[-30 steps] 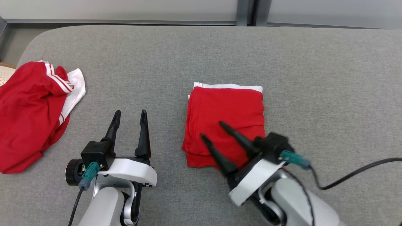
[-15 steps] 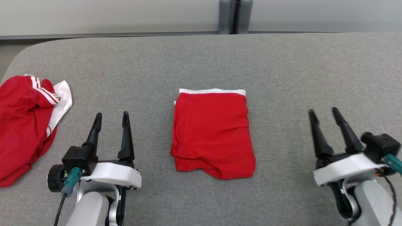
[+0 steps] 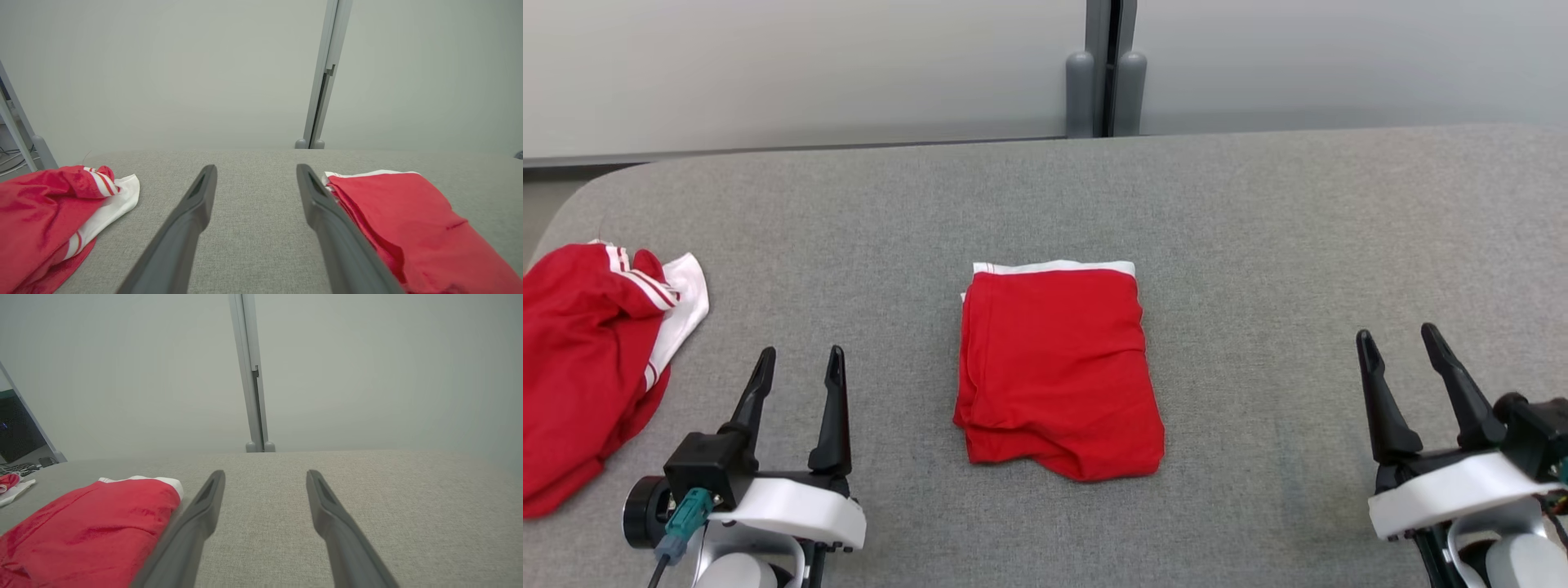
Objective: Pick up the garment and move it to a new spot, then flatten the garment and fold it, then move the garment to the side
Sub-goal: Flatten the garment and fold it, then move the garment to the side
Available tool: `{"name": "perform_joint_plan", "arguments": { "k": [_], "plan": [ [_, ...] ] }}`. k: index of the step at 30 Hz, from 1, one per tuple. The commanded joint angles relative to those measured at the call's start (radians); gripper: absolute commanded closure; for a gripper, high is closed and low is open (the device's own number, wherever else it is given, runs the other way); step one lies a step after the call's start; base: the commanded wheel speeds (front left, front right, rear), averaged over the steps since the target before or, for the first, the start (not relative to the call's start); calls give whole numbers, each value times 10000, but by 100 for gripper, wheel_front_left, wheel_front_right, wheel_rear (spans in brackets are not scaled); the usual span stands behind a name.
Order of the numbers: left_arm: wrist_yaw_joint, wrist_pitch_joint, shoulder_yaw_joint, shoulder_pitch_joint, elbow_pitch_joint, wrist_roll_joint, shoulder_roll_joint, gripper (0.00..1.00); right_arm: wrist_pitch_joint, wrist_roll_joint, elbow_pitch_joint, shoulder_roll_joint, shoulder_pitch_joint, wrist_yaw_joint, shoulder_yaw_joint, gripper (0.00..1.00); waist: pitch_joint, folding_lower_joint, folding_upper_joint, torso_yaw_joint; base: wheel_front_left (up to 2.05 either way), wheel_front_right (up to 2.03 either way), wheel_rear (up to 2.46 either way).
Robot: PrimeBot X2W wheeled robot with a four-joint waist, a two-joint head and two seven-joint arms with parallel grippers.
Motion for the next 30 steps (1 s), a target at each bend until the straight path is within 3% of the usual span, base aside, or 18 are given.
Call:
{"name": "perform_joint_plan", "arguments": {
  "k": [1,14,30],
  "plan": [
    [-25,44,8,146,-68,-16,120,0,103,-76,-157,23,234,0,-56,0,-186,0,-1,-42,0,0,0],
    [128,533,-133,1135,-449,-132,404,0,1034,-433,-1275,490,1733,0,-501,0,-1248,0,-1,-153,0,0,0],
    [399,721,-172,1305,-756,-125,508,0,1572,-759,-1944,739,2236,0,-722,0,-1413,0,-1,-91,0,0,0]
  ]
}}
